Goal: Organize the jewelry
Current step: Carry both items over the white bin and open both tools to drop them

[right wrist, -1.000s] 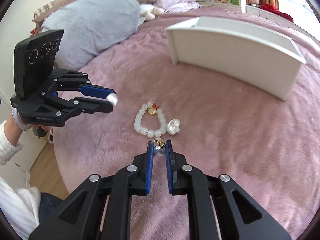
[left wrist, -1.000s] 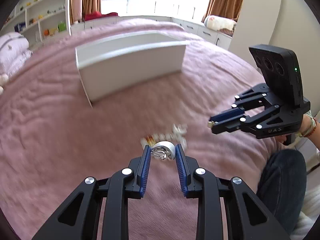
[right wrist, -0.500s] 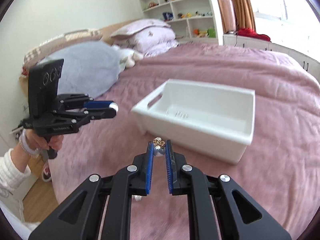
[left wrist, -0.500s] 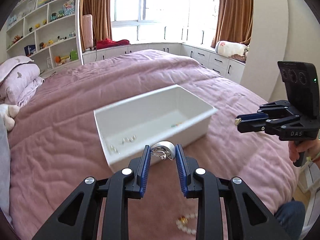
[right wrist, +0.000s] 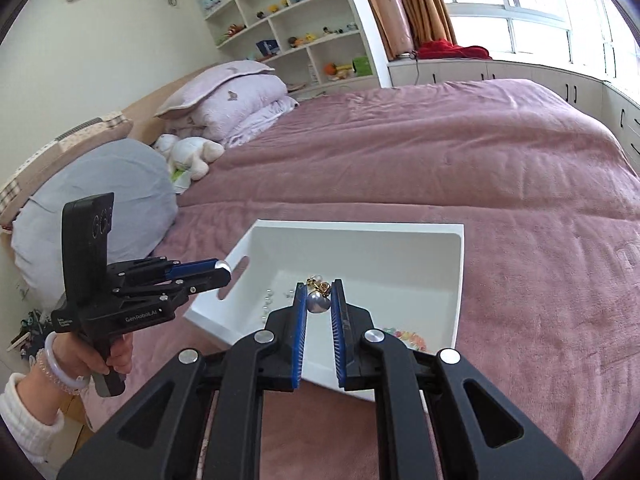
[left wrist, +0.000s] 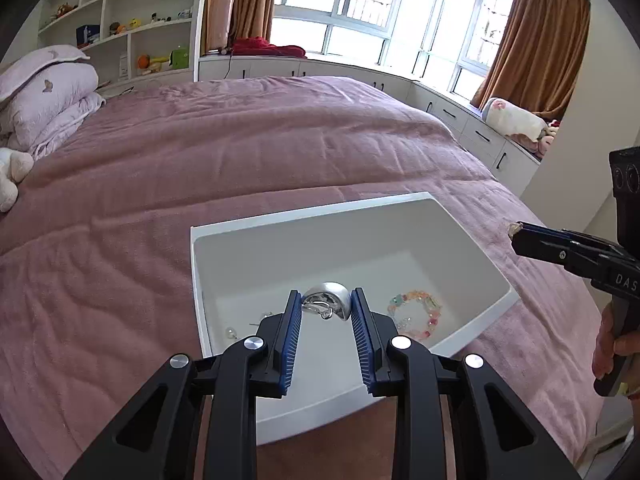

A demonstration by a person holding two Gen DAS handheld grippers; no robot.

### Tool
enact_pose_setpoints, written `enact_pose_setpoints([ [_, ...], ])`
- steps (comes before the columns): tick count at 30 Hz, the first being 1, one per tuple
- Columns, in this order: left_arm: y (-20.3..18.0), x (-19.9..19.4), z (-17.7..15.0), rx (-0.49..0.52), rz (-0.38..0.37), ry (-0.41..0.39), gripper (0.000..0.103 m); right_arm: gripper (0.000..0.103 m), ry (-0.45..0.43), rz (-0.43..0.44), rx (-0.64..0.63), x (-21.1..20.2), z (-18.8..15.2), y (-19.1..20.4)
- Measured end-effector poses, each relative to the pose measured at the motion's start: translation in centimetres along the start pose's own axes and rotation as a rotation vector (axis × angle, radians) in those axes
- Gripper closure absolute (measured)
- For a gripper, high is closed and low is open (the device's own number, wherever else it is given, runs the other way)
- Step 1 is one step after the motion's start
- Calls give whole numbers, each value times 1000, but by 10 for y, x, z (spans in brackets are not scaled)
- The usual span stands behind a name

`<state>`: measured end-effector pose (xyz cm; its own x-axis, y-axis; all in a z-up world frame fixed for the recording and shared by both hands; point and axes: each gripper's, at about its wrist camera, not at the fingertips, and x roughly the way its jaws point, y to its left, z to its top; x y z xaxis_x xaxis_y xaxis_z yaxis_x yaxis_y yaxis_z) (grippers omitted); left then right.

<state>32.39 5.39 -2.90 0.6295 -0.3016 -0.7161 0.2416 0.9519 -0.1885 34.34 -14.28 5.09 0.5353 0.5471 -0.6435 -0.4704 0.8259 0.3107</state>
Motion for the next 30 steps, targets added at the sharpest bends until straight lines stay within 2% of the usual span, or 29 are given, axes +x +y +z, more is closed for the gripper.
enact_pose_setpoints([
  [6,4,21,2,33,53,23,73,90,46,-69,7,31,-4,-7],
  [11,6,34,0,24,61,40,73,90,78,-105,14,51,-8,-12],
  [26,-2,46,-7,53,103,75,72,88,109,-147,8,61,-15,-13],
  [27,-2,46,-7,47,103,74,71,88,107,-148,6,60,-14,-11],
  [28,-2,45,-7,42,105,73,66,87,109,-149,5,60,-14,-11],
  [29,-1,44,-6,37,108,70,58,82,110,-150,5,60,-13,-11],
  [30,-1,42,-5,31,115,63,56,78,112,-151,2,59,-12,-10],
])
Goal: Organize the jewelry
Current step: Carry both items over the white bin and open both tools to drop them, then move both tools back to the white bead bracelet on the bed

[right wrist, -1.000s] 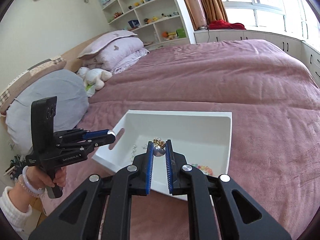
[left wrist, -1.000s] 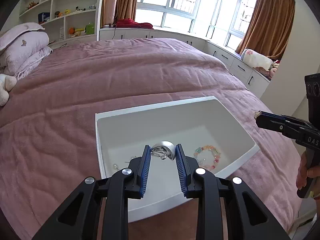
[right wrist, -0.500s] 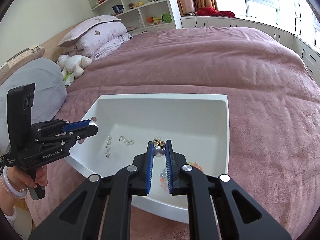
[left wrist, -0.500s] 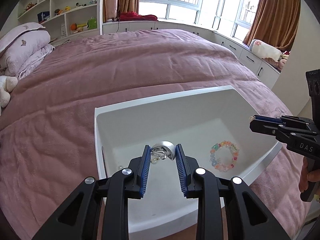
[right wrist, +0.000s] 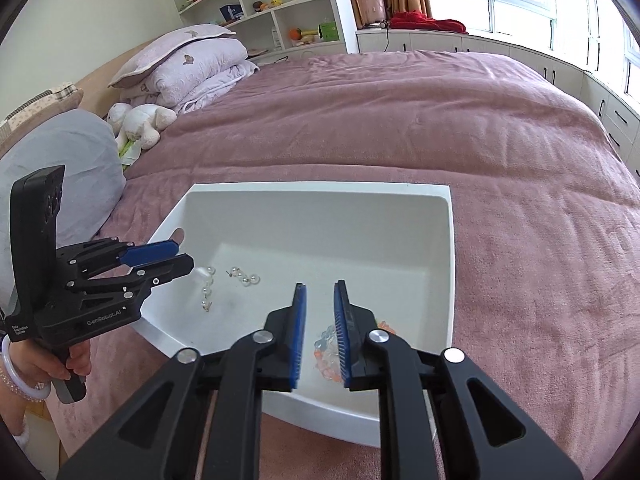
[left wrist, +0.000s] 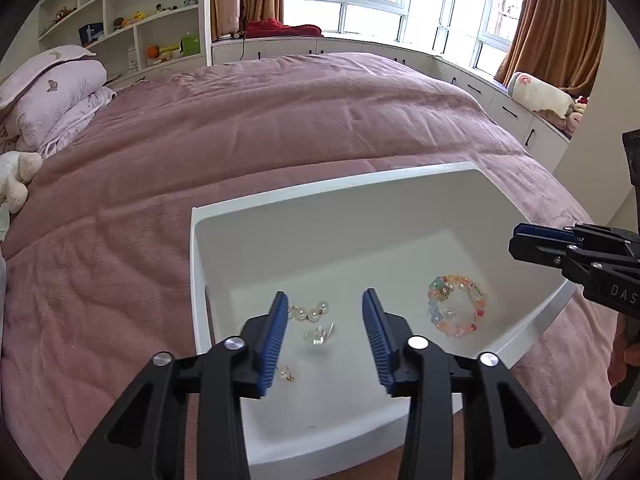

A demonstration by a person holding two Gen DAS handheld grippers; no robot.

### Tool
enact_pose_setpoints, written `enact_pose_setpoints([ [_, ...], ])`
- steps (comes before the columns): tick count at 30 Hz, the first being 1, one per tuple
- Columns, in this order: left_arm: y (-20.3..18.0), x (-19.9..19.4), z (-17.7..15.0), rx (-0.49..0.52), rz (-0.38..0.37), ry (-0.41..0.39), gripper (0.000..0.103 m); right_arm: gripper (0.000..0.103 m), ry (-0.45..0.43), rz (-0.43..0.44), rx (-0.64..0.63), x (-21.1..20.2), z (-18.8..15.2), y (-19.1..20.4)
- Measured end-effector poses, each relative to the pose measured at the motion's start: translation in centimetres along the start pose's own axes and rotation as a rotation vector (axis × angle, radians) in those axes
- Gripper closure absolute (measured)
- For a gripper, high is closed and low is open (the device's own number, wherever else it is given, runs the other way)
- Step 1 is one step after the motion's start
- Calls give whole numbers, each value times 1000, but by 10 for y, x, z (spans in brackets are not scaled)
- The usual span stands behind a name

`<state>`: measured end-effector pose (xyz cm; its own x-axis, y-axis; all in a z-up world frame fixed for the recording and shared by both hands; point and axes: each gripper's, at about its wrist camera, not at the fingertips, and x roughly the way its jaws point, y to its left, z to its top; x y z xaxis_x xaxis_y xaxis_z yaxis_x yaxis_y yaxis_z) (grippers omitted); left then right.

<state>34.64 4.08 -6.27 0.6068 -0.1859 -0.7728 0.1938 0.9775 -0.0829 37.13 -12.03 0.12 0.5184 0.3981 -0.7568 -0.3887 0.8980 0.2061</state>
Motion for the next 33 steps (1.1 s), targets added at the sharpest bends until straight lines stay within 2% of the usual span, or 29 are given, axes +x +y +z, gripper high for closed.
enact_pose_setpoints([
  [2,1,-6,2,-10,-7,-11,55,56,-8,-13,-6,-3,1,2],
  [4,0,-13,5,-8,-10,-24,54,50,-23,-18,-15,-8,3,4],
  [9,-8,-45,11,28,-10,-82,50,49,-66,-30,-59,-29,9,16],
  [12,-11,-70,8,37,-34,-128,46,42,-113,-18,-89,-52,10,28],
  [18,-19,-118,-8,91,-55,-183,44,39,-175,6,-181,-91,2,58],
  [22,-21,-150,-29,108,-67,-225,36,31,-206,41,-230,-116,-17,75],
  [27,-23,-160,-71,154,-78,-189,30,31,-170,83,-265,-123,-57,89],
  [33,-21,-141,-131,162,-93,-94,27,31,-61,120,-293,-99,-116,92],
])
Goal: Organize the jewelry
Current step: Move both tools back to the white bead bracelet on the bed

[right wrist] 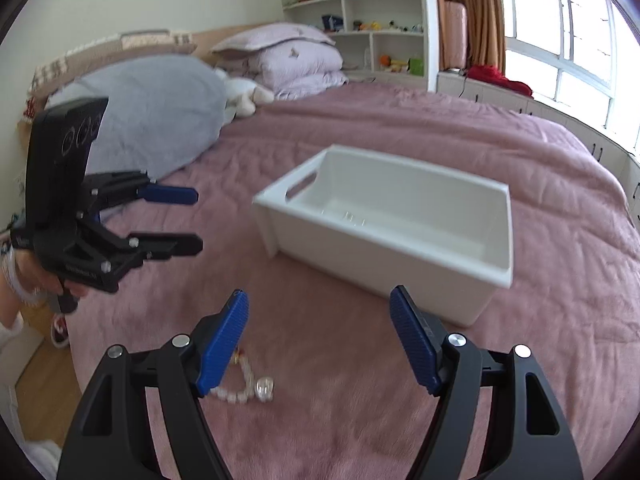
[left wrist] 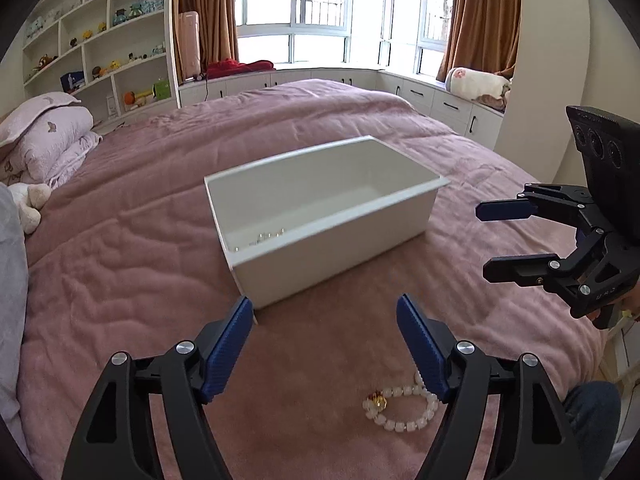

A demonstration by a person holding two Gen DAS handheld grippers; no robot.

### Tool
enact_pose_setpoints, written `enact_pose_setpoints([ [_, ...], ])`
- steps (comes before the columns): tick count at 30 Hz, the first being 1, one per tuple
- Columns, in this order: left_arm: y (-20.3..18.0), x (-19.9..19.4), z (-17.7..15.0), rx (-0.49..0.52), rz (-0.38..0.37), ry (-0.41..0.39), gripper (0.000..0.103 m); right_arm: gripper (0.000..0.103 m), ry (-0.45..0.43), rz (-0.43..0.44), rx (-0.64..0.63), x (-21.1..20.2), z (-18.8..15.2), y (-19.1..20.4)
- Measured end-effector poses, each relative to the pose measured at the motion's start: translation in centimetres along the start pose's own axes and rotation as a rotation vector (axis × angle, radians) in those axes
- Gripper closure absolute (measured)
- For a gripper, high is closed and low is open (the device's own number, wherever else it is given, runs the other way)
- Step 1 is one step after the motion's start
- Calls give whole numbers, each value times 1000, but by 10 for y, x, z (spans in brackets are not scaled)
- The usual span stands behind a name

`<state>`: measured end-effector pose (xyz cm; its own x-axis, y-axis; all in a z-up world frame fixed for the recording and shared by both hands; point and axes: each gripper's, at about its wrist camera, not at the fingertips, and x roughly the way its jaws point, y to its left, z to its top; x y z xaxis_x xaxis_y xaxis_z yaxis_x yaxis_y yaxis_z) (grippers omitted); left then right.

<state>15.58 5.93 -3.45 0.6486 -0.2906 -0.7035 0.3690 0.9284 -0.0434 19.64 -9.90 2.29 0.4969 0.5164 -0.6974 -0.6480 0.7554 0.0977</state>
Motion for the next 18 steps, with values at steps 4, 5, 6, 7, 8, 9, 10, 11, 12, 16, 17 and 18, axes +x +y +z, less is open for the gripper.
enact_pose_setpoints([
  [4,-2,10,-28,-26,-38,37,27,31,65,32,5,16,-29,5],
  [5,-5,12,-35,-22,-49,48,27,31,78,37,-4,19,-34,7],
  [6,-9,15,-40,-13,-60,59,27,31,85,37,-12,23,-40,8],
  [7,-13,18,-44,-4,-73,74,27,31,101,47,-25,27,-46,11],
  [8,-16,21,-49,6,-85,88,27,32,116,54,-37,30,-50,13],
  [9,-20,25,-54,15,-99,103,27,33,127,56,-51,34,-55,16],
  [10,-22,29,-57,18,-112,117,27,36,146,61,-69,38,-59,19],
  [11,-25,33,-60,22,-126,132,27,39,162,63,-84,42,-63,22],
  [12,-27,36,-62,23,-133,143,27,40,172,63,-95,45,-66,24],
  [16,-33,52,-70,24,-160,197,29,40,201,78,-118,56,-76,32],
  [17,-34,55,-72,20,-166,210,30,40,208,85,-119,59,-78,34],
  [18,-34,59,-72,16,-170,222,30,40,213,85,-121,62,-79,35],
])
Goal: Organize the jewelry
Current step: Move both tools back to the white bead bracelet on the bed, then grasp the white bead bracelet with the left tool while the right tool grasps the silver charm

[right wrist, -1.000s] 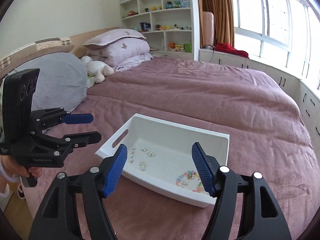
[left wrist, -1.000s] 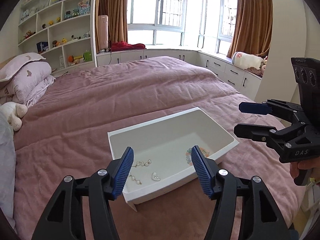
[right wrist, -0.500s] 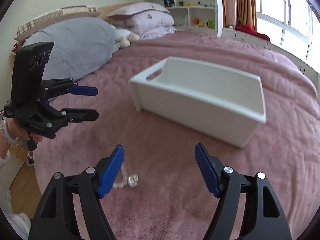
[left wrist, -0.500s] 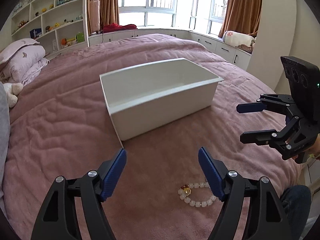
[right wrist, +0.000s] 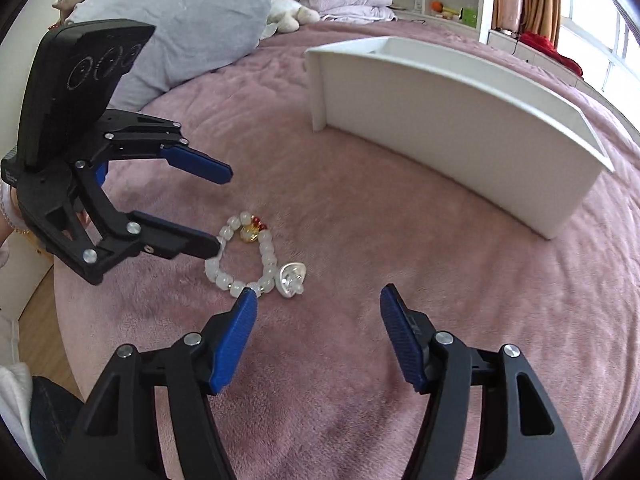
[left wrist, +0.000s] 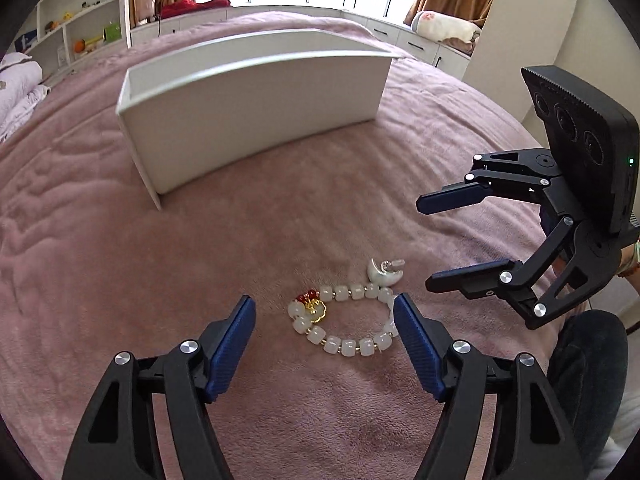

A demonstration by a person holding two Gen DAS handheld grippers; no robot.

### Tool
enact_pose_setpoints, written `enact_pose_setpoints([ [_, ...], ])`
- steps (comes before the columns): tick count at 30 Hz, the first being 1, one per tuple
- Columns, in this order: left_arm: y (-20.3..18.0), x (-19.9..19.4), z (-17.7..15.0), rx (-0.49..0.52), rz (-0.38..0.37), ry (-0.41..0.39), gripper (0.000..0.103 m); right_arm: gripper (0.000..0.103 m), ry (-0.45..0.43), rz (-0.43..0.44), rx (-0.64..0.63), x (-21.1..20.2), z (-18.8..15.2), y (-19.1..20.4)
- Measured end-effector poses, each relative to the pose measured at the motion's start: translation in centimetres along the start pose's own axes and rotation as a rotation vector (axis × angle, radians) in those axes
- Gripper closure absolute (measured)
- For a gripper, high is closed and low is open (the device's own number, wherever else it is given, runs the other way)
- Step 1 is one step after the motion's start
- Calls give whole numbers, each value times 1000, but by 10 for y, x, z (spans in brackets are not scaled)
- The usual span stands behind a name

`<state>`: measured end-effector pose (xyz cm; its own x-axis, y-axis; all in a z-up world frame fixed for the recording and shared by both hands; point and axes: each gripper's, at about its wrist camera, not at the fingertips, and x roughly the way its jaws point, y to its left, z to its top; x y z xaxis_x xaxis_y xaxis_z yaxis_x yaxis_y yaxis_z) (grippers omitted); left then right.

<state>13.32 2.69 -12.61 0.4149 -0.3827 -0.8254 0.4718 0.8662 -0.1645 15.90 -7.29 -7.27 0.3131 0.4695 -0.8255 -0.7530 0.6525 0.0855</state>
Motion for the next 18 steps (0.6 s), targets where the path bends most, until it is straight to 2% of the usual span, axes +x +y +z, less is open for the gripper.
enact_pose_setpoints([
  [4,2,14,-5,-21,-6,43,32,43,25,-25,-41,11,0,7],
  [9,9,24,-8,-59,-8,63,41,45,53,-59,-74,30,4,15],
  [11,11,26,-7,-68,-2,67,50,46,56,-59,-78,35,7,16],
  [12,12,27,-6,-72,4,70,51,46,57,-59,-79,37,9,17],
  [13,14,28,-6,-75,8,74,55,50,57,-60,-81,40,11,17],
  [14,15,27,-7,-78,19,73,63,55,56,-59,-83,42,13,18],
  [18,28,26,-7,-127,22,86,78,70,59,-43,-97,49,20,23],
])
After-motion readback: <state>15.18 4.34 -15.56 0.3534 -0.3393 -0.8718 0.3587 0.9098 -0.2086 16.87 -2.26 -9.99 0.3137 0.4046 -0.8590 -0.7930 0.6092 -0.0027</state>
